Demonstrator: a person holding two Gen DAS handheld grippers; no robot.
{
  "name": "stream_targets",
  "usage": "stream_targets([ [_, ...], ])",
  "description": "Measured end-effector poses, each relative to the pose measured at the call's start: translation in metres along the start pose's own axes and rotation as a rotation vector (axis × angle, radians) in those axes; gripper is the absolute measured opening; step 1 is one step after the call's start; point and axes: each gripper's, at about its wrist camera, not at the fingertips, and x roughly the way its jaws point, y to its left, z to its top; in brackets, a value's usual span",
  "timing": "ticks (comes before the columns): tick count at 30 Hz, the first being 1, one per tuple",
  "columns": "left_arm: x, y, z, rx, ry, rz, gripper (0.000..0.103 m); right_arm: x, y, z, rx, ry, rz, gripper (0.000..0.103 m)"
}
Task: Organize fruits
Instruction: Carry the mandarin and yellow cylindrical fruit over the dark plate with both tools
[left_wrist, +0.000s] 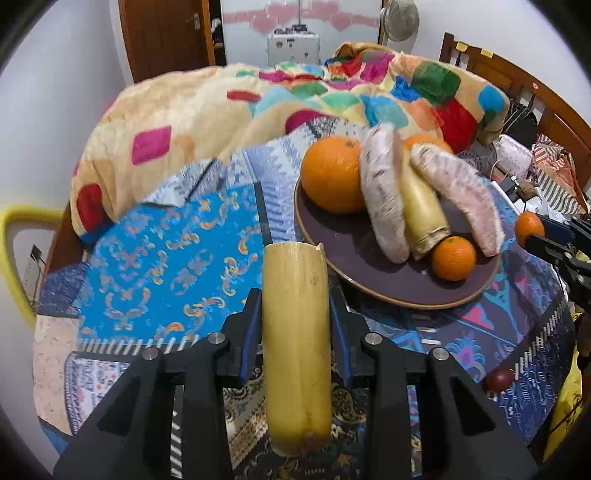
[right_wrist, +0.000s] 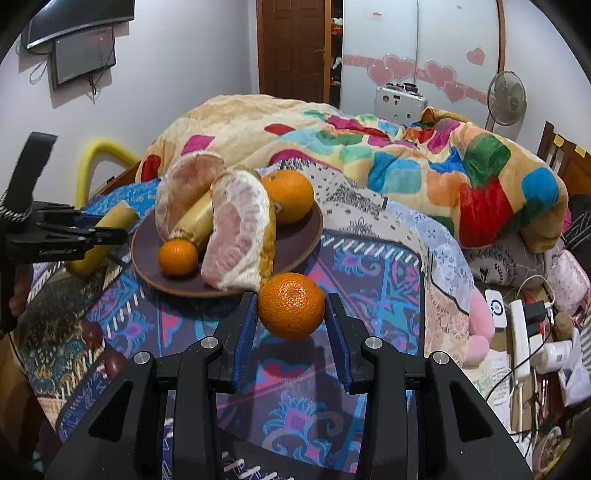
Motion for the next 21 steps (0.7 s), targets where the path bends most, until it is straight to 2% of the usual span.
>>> stream_targets([
  [11, -0.057, -0.018, 0.014, 0.043, -0.145, -0.026, 0.034, -0.004, -0.002, 0.017, 0.017, -0.048, -0.011, 0.034],
  [18, -0.05, -0.027, 0.029, 0.046, -0.144, -0.072, 0.034, 0.002, -0.003, 0.028, 0.016, -0.065, -0.019, 0.034],
  [21, -0.045, -0.032, 0.037, 0.059, -0.155, -0.055, 0.034, 0.009, -0.002, 0.032, 0.011, -0.06, -0.027, 0.034],
])
